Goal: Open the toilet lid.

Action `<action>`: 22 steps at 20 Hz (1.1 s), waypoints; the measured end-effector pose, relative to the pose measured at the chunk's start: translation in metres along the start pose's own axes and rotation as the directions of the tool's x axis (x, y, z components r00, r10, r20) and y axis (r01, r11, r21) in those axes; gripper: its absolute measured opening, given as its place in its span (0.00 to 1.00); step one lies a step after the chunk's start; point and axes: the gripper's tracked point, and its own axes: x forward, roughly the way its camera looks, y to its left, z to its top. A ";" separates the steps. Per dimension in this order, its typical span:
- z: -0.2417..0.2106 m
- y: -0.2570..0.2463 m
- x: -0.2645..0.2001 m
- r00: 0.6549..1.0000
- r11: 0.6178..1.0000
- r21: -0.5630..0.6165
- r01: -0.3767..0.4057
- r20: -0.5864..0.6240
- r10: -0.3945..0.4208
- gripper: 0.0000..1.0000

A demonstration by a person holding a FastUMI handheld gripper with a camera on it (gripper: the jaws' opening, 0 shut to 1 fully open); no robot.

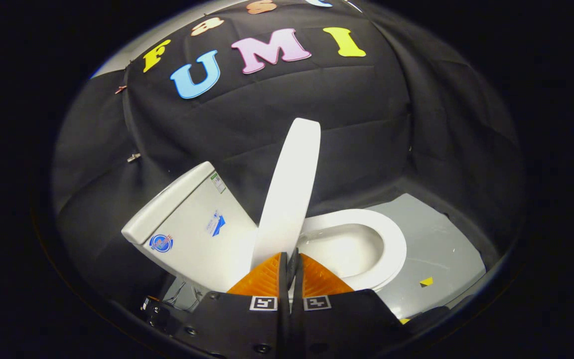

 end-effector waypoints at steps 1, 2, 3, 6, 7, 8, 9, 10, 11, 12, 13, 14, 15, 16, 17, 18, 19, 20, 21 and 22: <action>0.001 0.007 -0.001 1.000 1.000 -0.014 -0.006 0.004 0.006 0.04; 0.003 0.014 -0.002 1.000 1.000 -0.016 -0.013 0.004 0.013 0.04; 0.005 0.022 -0.003 1.000 1.000 -0.015 -0.021 0.007 0.021 0.04; 0.008 0.043 -0.003 0.999 0.999 -0.040 -0.037 0.022 0.038 0.04; 0.008 0.050 -0.003 0.999 0.998 -0.055 -0.043 0.026 0.044 0.04; 0.009 0.058 -0.002 0.998 0.997 -0.067 -0.049 0.030 0.052 0.04; 0.010 0.066 -0.001 0.998 0.995 -0.077 -0.056 0.032 0.059 0.04; 0.010 0.072 -0.001 0.997 0.994 -0.085 -0.063 0.033 0.066 0.04; 0.011 0.079 -0.001 0.997 0.993 -0.091 -0.070 0.035 0.074 0.04; 0.010 0.085 0.000 0.996 0.992 -0.097 -0.076 0.039 0.080 0.04; 0.010 0.091 -0.001 0.995 0.991 -0.107 -0.079 0.044 0.084 0.05; 0.010 0.097 0.000 0.995 0.989 -0.124 -0.082 0.048 0.088 0.04; 0.009 0.104 0.000 0.995 0.986 -0.143 -0.084 0.050 0.092 0.04; 0.008 0.110 0.001 0.994 0.983 -0.161 -0.087 0.051 0.097 0.04; 0.007 0.116 0.001 0.993 0.981 -0.173 -0.093 0.051 0.103 0.04; 0.007 0.123 0.002 0.992 0.978 -0.180 -0.101 0.051 0.112 0.05; 0.006 0.130 0.004 0.992 0.977 -0.185 -0.108 0.051 0.119 0.05; 0.005 0.135 0.005 0.991 0.975 -0.191 -0.115 0.051 0.127 0.05; 0.004 0.140 0.006 0.990 0.973 -0.197 -0.119 0.052 0.131 0.05; 0.003 0.145 0.007 0.990 0.972 -0.203 -0.121 0.051 0.134 0.04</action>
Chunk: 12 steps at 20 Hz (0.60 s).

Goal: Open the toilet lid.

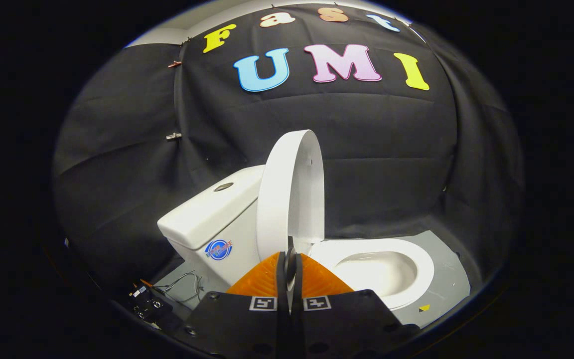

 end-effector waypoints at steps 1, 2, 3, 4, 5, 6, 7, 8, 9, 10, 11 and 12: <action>-0.001 0.005 0.001 1.000 1.000 -0.004 -0.004 0.000 0.004 0.05; -0.002 0.009 0.003 1.000 1.000 -0.007 -0.008 0.000 0.008 0.05; -0.003 0.015 0.006 1.000 1.000 -0.011 -0.012 0.000 0.012 0.04; -0.003 0.019 0.008 1.000 1.000 -0.016 -0.016 -0.001 0.016 0.05; -0.005 0.023 0.009 1.000 1.000 -0.021 -0.017 -0.002 0.017 0.05; -0.006 0.026 0.010 1.000 0.999 -0.026 -0.019 0.000 0.019 0.05; -0.007 0.029 0.012 1.000 0.999 -0.031 -0.022 -0.002 0.022 0.05; -0.008 0.033 0.013 1.000 0.999 -0.036 -0.028 -0.002 0.028 0.05; -0.009 0.038 0.014 0.999 0.999 -0.039 -0.035 -0.003 0.035 0.05; -0.010 0.040 0.016 0.999 0.998 -0.041 -0.041 -0.005 0.040 0.05; -0.009 0.044 0.018 0.999 0.998 -0.045 -0.046 -0.006 0.046 0.05; -0.009 0.047 0.020 0.999 0.998 -0.050 -0.050 -0.007 0.050 0.05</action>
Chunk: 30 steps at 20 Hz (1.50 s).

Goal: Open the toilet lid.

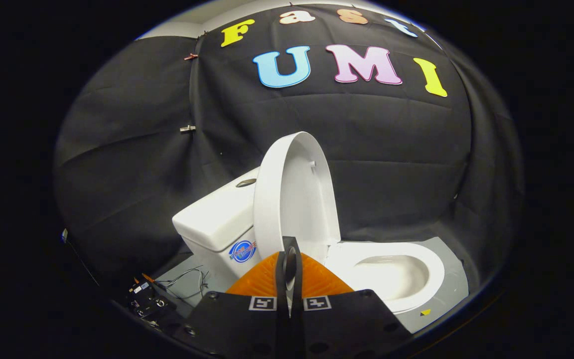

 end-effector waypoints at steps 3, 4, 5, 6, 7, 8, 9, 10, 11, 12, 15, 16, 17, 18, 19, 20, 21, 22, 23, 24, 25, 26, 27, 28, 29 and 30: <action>-0.002 0.009 0.004 1.000 1.000 -0.011 -0.011 -0.001 0.011 0.05; -0.002 0.011 0.006 1.000 1.000 -0.013 -0.015 -0.001 0.015 0.05; -0.004 0.013 0.007 1.000 1.000 -0.014 -0.019 -0.002 0.019 0.05; -0.003 0.014 0.008 1.000 1.000 -0.017 -0.020 -0.002 0.020 0.05; -0.003 0.015 0.008 1.000 1.000 -0.020 -0.020 -0.002 0.020 0.05; -0.004 0.016 0.009 1.000 1.000 -0.023 -0.021 -0.002 0.021 0.05; -0.004 0.017 0.010 1.000 0.999 -0.025 -0.023 -0.002 0.023 0.05; -0.003 0.018 0.011 1.000 0.999 -0.027 -0.026 -0.003 0.026 0.05; -0.004 0.019 0.010 1.000 0.999 -0.028 -0.028 -0.005 0.028 0.05; -0.005 0.020 0.010 1.000 0.999 -0.030 -0.028 -0.006 0.028 0.05; -0.005 0.025 0.012 0.999 0.999 -0.034 -0.038 -0.011 0.038 0.06; -0.006 0.026 0.013 0.999 0.999 -0.033 -0.043 -0.011 0.043 0.11; -0.005 0.029 0.013 0.998 0.998 -0.034 -0.057 -0.009 0.057 0.15; -0.007 0.032 0.012 0.997 0.997 -0.034 -0.070 -0.017 0.069 0.16; -0.008 0.031 0.010 0.998 0.997 -0.038 -0.062 -0.018 0.061 0.29; -0.006 0.030 0.005 0.998 0.997 -0.037 -0.064 -0.016 0.063 0.37; -0.006 0.032 0.006 0.998 0.997 -0.045 -0.059 -0.011 0.059 0.58; 0.001 0.034 -0.009 0.998 0.997 -0.046 -0.066 -0.007 0.066 0.78; 0.001 0.036 0.001 0.997 0.996 -0.050 -0.072 0.001 0.072 0.99; 0.002 0.038 0.000 0.997 0.995 -0.052 -0.079 0.009 0.080 0.98; 0.005 0.040 -0.002 0.997 0.995 -0.054 -0.081 0.016 0.082 0.99; 0.009 0.041 -0.005 0.996 0.995 -0.055 -0.083 0.024 0.085 0.99; 0.013 0.043 -0.009 0.996 0.995 -0.054 -0.085 0.034 0.087 0.99; 0.019 0.043 -0.013 0.995 0.995 -0.055 -0.087 0.046 0.089 0.99; 0.025 0.044 -0.018 0.994 0.995 -0.058 -0.087 0.060 0.090 0.99; 0.032 0.045 -0.024 0.993 0.994 -0.062 -0.085 0.076 0.090 0.99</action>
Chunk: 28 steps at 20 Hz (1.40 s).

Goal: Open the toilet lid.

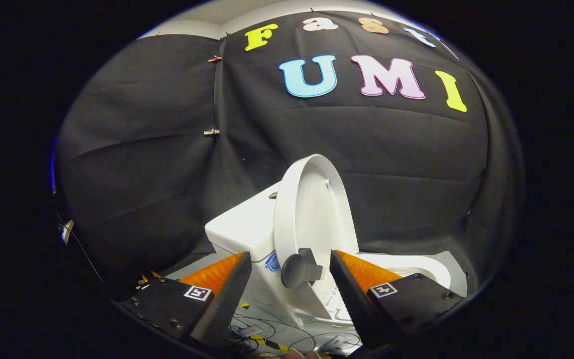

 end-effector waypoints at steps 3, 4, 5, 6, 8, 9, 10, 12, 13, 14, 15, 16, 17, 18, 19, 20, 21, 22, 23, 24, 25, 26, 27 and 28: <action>0.028 0.000 -0.016 0.998 1.000 -0.014 0.009 0.061 -0.008 0.99; 0.037 -0.001 -0.023 0.997 1.000 -0.022 0.015 0.082 -0.014 0.99; 0.047 -0.002 -0.030 0.995 0.999 -0.033 0.025 0.102 -0.022 0.98; 0.057 -0.003 -0.037 0.992 0.998 -0.045 0.035 0.123 -0.029 0.99; 0.076 -0.003 -0.055 0.985 0.996 -0.066 0.052 0.169 -0.040 0.99; 0.087 -0.003 -0.063 0.980 0.996 -0.075 0.058 0.193 -0.042 0.98; 0.096 -0.004 -0.072 0.975 0.994 -0.083 0.066 0.216 -0.047 0.98; 0.116 -0.008 -0.091 0.964 0.991 -0.099 0.089 0.260 -0.061 0.98; 0.125 -0.012 -0.101 0.956 0.989 -0.104 0.108 0.282 -0.075 0.98; 0.134 -0.017 -0.112 0.949 0.987 -0.106 0.124 0.305 -0.087 0.98; 0.143 -0.020 -0.122 0.941 0.985 -0.105 0.136 0.325 -0.096 0.98; 0.150 -0.025 -0.133 0.933 0.983 -0.102 0.152 0.344 -0.108 0.98; 0.158 -0.030 -0.143 0.924 0.980 -0.100 0.170 0.361 -0.124 0.98; 0.164 -0.037 -0.154 0.915 0.976 -0.099 0.194 0.378 -0.143 0.98; 0.175 -0.042 -0.166 0.905 0.971 -0.099 0.216 0.393 -0.161 0.98; 0.180 -0.047 -0.177 0.896 0.967 -0.100 0.236 0.408 -0.176 0.98; 0.185 -0.053 -0.189 0.887 0.962 -0.101 0.253 0.421 -0.189 0.98; 0.189 -0.058 -0.200 0.878 0.957 -0.101 0.271 0.435 -0.202 0.98; 0.194 -0.062 -0.210 0.867 0.952 -0.101 0.288 0.449 -0.215 0.98; 0.199 -0.065 -0.220 0.858 0.948 -0.100 0.301 0.462 -0.223 0.98; 0.203 -0.068 -0.229 0.849 0.945 -0.095 0.311 0.475 -0.232 0.98; 0.207 -0.072 -0.238 0.839 0.943 -0.088 0.322 0.488 -0.241 0.98; 0.212 -0.075 -0.247 0.828 0.940 -0.079 0.331 0.503 -0.249 0.98; 0.217 -0.078 -0.255 0.819 0.940 -0.071 0.334 0.516 -0.252 0.98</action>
